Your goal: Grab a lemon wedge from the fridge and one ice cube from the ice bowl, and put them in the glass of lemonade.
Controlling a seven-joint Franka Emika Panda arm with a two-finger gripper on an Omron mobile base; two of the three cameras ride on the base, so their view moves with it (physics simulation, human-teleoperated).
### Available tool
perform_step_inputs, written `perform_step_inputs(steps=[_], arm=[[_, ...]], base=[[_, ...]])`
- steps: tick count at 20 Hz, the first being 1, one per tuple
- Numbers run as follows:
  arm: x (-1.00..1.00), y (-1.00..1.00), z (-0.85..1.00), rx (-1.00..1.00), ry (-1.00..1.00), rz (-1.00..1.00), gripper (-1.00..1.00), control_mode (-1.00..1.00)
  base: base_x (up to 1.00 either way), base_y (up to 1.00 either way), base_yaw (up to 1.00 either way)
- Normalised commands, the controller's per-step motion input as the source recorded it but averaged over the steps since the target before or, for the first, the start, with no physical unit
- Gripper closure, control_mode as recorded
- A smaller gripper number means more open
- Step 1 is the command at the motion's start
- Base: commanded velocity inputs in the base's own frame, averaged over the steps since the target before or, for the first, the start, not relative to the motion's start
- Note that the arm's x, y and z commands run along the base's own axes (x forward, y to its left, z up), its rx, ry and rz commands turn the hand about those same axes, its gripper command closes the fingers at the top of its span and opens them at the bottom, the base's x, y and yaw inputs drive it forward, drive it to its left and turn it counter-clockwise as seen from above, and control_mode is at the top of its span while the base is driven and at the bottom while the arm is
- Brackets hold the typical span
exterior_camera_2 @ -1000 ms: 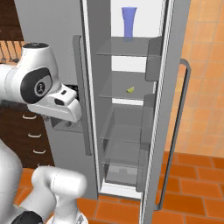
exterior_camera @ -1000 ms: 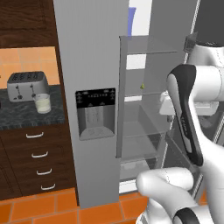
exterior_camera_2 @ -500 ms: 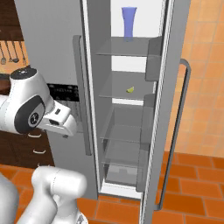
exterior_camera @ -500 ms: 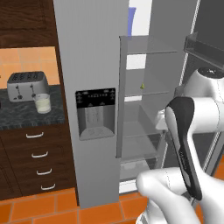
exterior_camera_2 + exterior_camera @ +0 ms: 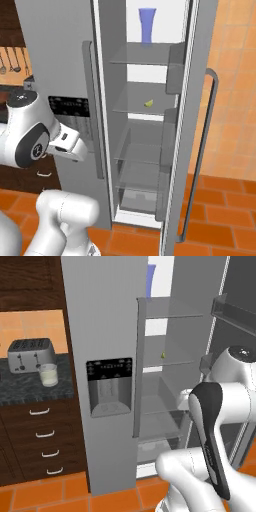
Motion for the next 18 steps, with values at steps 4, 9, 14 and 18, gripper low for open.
perform_step_inputs(steps=[4,9,14,18], arm=[[0.0,0.0,0.0,0.0,0.0,0.0,-1.0,1.0],[0.0,0.0,0.0,0.0,0.0,0.0,-1.0,1.0],[0.0,0.0,0.0,0.0,0.0,0.0,-1.0,1.0],[0.0,0.0,0.0,0.0,0.0,0.0,-1.0,1.0]], base=[[0.44,-0.67,0.03],[0.16,-0.51,0.0],[0.58,0.16,0.0],[0.4,0.0,-0.01]])
